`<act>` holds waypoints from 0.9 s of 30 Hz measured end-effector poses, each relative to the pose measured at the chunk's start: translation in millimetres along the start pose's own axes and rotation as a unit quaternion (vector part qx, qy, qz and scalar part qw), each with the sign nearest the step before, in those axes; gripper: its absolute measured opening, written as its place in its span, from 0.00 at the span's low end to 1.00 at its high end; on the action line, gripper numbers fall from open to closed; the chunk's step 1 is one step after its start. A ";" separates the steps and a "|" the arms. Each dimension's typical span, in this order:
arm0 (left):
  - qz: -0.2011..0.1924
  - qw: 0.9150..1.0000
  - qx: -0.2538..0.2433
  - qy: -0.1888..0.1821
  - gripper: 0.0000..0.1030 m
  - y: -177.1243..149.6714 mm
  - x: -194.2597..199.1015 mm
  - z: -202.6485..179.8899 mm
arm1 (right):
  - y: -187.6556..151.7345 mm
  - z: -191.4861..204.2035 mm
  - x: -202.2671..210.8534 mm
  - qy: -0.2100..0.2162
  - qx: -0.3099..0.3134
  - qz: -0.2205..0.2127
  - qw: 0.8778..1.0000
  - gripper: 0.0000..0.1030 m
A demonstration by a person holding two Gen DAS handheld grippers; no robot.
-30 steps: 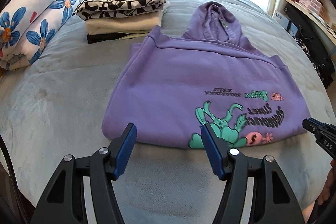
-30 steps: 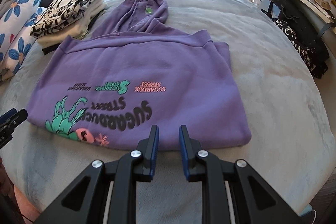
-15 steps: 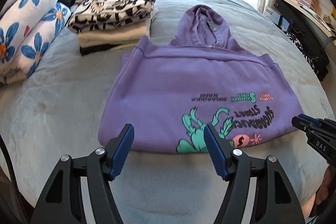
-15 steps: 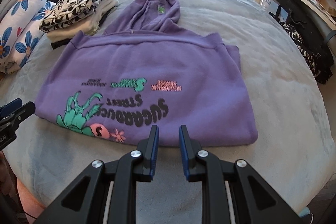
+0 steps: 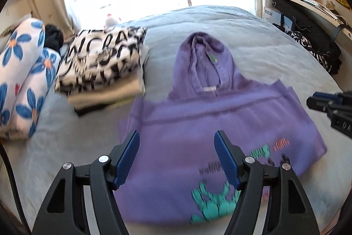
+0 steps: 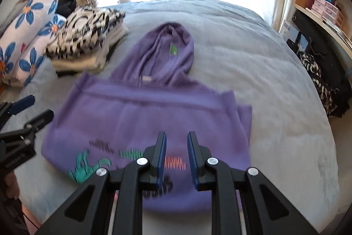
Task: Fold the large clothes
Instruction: 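Move both tools to the hood of the hoodie, then grasp the hood with both tools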
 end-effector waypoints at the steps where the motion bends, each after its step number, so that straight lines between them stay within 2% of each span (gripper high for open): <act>1: -0.001 1.000 -0.001 0.002 0.67 11.2 -4.9 2.1 | 12.1 -3.6 -1.0 0.000 0.000 -0.005 1.000 0.19; 9: -0.007 1.000 -0.012 0.012 0.67 95.6 -52.5 18.0 | 104.2 -40.5 -12.4 0.004 -0.030 -0.040 0.999 0.19; 15: 0.011 1.000 -0.004 -0.004 0.67 147.8 -121.3 21.6 | 154.4 -60.6 -58.6 0.039 -0.062 -0.027 0.997 0.19; 18: 0.029 0.999 0.002 -0.014 0.64 164.0 -162.1 19.9 | 170.3 -62.6 -90.2 0.046 -0.062 -0.016 0.997 0.19; 20: 0.047 0.999 0.005 -0.022 0.57 171.9 -191.6 15.5 | 178.4 -65.6 -112.9 0.041 -0.064 -0.011 0.997 0.19; 22: 0.066 0.997 0.011 -0.033 0.56 174.4 -215.9 9.4 | 184.3 -69.0 -141.9 0.046 -0.073 0.003 0.996 0.19; 24: 0.080 0.996 0.011 -0.031 0.56 175.4 -237.4 4.2 | 186.9 -74.0 -165.8 0.050 -0.084 0.019 0.995 0.19; 27: 0.092 0.996 -0.004 -0.009 0.56 176.5 -269.1 -3.3 | 187.6 -79.8 -207.9 0.062 -0.105 0.047 0.991 0.19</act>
Point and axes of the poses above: each gripper's, at about its wrist camera, not at the fingertips, and x roughly against the way its jaws point, z to its left, y to its top, the point moved 7 cm from there along -x, roughly the way its jaws point, and after that the axes turned 4 degrees about x, right-handed, at the moved point
